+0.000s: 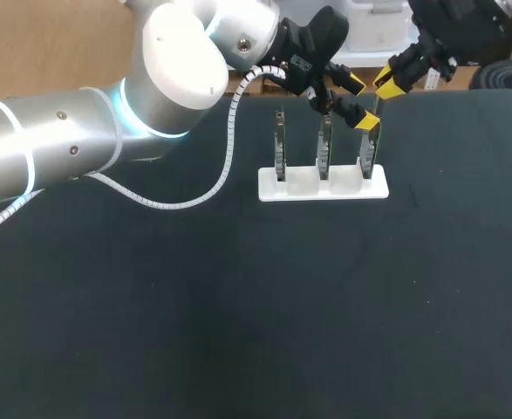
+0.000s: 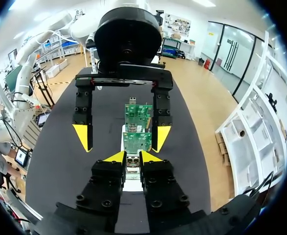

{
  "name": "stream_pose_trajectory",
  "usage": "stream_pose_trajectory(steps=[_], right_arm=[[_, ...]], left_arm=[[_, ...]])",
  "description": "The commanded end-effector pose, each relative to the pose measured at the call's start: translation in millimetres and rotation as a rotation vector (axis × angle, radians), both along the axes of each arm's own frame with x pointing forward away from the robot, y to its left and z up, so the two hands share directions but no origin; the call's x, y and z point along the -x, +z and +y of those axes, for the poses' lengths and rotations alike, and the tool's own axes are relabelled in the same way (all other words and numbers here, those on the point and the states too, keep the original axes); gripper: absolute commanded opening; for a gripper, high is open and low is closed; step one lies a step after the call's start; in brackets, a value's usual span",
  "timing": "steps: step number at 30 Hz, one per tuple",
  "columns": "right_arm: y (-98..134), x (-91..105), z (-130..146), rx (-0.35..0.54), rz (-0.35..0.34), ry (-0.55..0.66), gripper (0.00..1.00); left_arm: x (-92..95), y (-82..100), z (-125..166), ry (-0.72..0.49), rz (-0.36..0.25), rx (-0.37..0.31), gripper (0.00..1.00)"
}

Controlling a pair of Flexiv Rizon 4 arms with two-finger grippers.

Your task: Pick up the optical module with the left hand, and insert it into the network port with the right hand.

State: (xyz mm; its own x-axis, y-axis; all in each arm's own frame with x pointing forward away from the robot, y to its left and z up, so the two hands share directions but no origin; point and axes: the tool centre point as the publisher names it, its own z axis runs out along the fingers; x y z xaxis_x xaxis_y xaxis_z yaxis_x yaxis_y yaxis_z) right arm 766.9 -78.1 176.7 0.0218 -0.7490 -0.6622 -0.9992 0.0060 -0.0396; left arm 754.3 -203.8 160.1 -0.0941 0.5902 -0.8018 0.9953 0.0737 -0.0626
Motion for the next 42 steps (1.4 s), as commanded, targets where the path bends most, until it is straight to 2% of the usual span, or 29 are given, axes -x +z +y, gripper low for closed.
stream_pose_trajectory(steps=[1,42], right_arm=[[-0.6,2.3,-1.5,-0.001,-0.007,-0.009,0.00],[-7.9,-5.0,0.2,-0.007,0.014,-0.005,0.00]], left_arm=[[1.5,-0.5,0.9,0.002,-0.003,0.003,1.00],[1.5,-0.5,0.9,0.002,-0.003,0.003,1.00]])
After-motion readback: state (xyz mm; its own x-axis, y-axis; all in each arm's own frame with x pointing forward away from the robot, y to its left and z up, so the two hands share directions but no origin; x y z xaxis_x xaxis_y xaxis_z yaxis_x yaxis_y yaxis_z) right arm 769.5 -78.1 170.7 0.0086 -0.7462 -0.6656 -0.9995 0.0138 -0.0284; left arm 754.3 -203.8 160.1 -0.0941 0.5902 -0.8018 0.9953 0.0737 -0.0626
